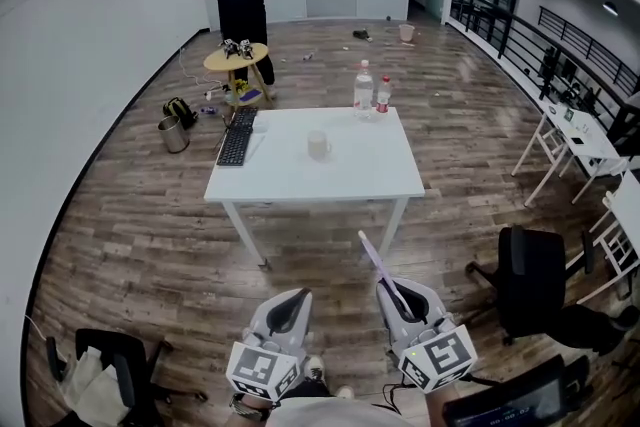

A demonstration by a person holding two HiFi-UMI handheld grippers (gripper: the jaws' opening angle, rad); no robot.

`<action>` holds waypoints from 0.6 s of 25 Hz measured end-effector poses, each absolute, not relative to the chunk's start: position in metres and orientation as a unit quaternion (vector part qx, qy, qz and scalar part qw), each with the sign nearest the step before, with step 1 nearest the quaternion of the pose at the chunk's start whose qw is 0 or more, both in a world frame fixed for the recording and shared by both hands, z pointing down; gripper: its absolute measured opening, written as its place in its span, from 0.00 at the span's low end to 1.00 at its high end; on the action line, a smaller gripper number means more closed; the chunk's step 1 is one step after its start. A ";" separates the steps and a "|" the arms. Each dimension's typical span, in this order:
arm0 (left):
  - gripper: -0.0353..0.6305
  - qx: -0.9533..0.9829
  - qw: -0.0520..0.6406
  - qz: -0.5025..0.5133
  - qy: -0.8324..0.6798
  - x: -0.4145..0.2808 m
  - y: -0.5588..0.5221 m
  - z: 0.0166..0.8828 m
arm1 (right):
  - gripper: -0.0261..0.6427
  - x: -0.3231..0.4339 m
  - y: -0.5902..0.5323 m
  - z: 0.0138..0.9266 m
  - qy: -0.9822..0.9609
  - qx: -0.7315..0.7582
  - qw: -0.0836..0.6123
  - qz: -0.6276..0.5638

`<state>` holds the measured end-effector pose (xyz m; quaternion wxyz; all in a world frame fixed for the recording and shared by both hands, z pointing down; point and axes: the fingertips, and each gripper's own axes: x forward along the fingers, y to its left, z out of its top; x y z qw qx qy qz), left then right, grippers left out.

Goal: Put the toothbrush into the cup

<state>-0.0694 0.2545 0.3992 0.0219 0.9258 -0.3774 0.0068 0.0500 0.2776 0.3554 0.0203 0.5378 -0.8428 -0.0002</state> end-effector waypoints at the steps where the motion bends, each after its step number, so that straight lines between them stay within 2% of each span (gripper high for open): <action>1: 0.06 0.926 0.025 0.009 -0.377 -0.069 0.251 0.401 | 0.07 0.050 0.274 0.356 -0.843 0.538 0.021 0.001; 15: 0.06 0.929 0.035 0.022 -0.369 -0.069 0.206 0.409 | 0.07 0.049 0.228 0.360 -0.838 0.545 0.023 0.014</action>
